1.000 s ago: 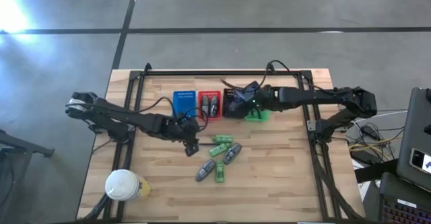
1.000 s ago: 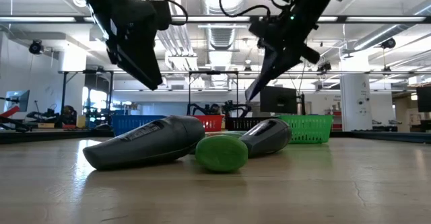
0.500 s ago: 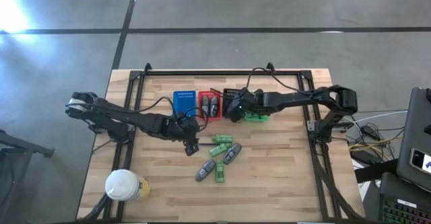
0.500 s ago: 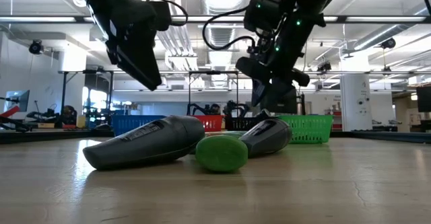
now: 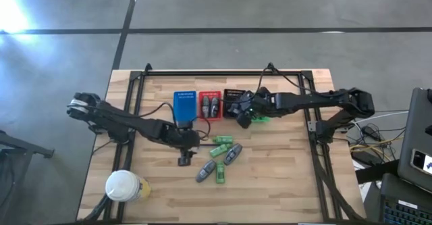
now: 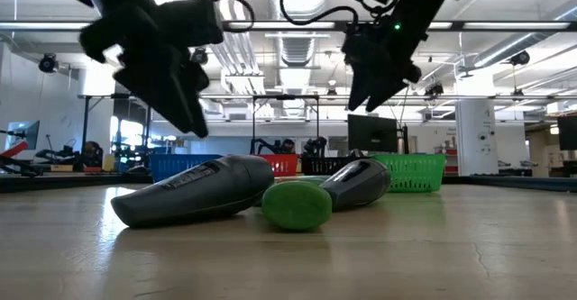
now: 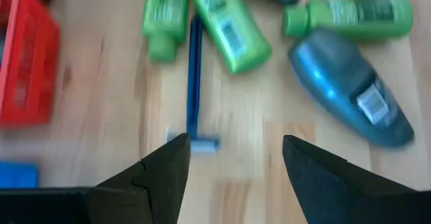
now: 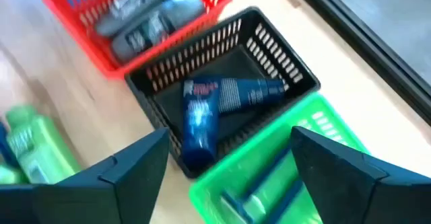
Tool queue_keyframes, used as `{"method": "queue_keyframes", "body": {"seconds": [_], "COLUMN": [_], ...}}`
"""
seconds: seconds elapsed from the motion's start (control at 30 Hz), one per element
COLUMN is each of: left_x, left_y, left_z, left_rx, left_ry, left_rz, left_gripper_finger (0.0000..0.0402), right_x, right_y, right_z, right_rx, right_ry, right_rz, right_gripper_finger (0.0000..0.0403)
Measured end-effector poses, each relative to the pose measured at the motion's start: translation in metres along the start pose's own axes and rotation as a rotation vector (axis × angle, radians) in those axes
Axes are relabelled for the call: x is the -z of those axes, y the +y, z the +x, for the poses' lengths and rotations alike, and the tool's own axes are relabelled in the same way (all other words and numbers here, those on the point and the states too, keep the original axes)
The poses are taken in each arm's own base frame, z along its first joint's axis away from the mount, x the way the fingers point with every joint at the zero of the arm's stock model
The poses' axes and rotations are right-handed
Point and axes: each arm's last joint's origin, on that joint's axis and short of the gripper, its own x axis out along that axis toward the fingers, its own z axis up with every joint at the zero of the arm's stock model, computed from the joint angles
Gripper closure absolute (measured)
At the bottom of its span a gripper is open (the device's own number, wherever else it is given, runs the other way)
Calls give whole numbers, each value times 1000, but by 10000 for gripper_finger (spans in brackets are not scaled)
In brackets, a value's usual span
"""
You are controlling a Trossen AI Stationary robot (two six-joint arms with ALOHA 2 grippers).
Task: Pick & Place Travel size toiletries
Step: Put the blue razor into the green bin
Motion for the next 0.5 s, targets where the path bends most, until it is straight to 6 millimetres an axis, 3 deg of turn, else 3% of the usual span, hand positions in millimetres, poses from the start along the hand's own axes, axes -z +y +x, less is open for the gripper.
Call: {"method": "queue_keyframes", "body": {"seconds": [0.13,0.5], "left_x": [-9,-11], "left_y": [3,22], "left_z": [22,80], "left_rx": [-6,-76], "left_ry": [-82,86], "left_rz": [26,18], "left_gripper_finger": [161,161], "right_x": [4,12], "right_y": [-1,6], "right_z": [-8,-10], "right_rx": [8,10], "right_ry": [23,59], "right_rz": [-7,0], "right_gripper_finger": [80,49]}}
